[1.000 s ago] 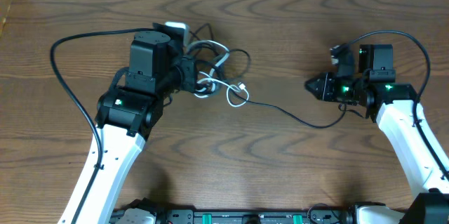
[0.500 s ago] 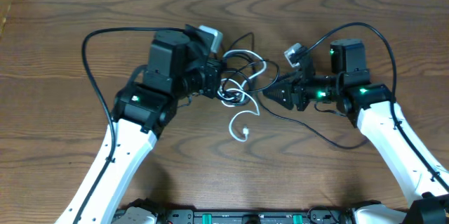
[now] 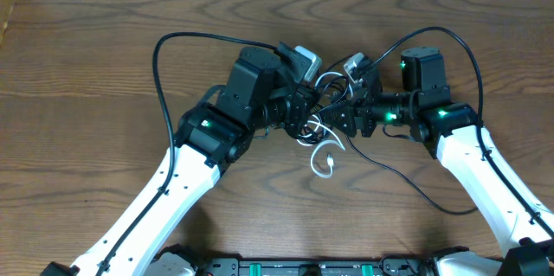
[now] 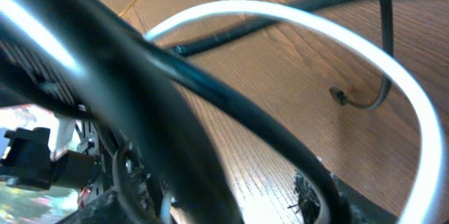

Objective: Untangle cables

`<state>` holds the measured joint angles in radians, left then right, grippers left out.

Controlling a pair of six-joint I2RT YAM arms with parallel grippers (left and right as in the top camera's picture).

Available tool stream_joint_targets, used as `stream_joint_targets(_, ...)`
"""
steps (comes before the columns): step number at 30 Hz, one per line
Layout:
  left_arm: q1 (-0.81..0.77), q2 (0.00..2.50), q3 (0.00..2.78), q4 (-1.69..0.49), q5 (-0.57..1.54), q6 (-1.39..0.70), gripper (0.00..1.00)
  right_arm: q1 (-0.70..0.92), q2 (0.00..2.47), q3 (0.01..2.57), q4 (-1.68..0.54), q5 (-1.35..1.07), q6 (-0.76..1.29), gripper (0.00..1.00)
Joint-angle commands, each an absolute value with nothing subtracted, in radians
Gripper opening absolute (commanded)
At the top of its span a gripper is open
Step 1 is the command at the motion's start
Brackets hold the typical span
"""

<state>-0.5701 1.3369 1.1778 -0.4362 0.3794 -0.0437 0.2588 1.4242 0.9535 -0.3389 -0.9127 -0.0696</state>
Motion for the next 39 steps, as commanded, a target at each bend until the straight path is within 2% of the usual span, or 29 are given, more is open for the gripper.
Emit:
stream_joint_targets(1, -0.591, 1.347, 1.196, -0.417, 0.411, -0.027, 0.08, 0.273, 1.41, 0.95, -0.332, -0.961, -0.076, 0.31)
stream_joint_targets(2, -0.591, 1.346, 1.196, -0.416, 0.411, -0.027, 0.07, 0.273, 1.41, 0.95, -0.332, -0.961, -0.076, 0.11)
stream_joint_targets(3, -0.591, 1.346, 1.196, -0.413, 0.409, -0.027, 0.07, 0.273, 1.41, 0.95, -0.332, -0.96, -0.076, 0.01)
stream_joint_targets(7, -0.59, 1.346, 1.196, -0.413, 0.348, -0.022, 0.09, 0.273, 1.41, 0.95, -0.333, -0.96, -0.075, 0.01)
stream_joint_targets(10, -0.59, 1.346, 1.196, -0.418, 0.25, -0.023, 0.56, 0.257, 1.41, 0.95, -0.333, -0.96, -0.054, 0.01)
stream_joint_targets(13, -0.59, 1.345, 1.196, -0.429, 0.179, -0.023, 0.91, 0.21, 1.41, 0.95, -0.346, -0.951, 0.007, 0.01)
stream_joint_targets(22, -0.585, 1.331, 1.196, -0.431, 0.163, -0.023, 0.91, 0.06, 1.41, 0.95, -0.446, -0.958, 0.03, 0.01)
stream_joint_targets(26, -0.581, 1.316, 1.196, -0.433, 0.164, -0.023, 0.92, 0.015, 1.41, 0.95, -0.432, -1.032, 0.029, 0.01)
stream_joint_targets(32, -0.581, 1.278, 1.196, -0.441, 0.241, -0.023, 0.92, -0.031, 1.41, 0.95, -0.327, -1.227, 0.042, 0.01)
stream_joint_targets(39, -0.581, 1.209, 1.196, -0.434, 0.311, -0.023, 0.92, -0.075, 1.41, 0.95, -0.085, -1.374, 0.244, 0.01)
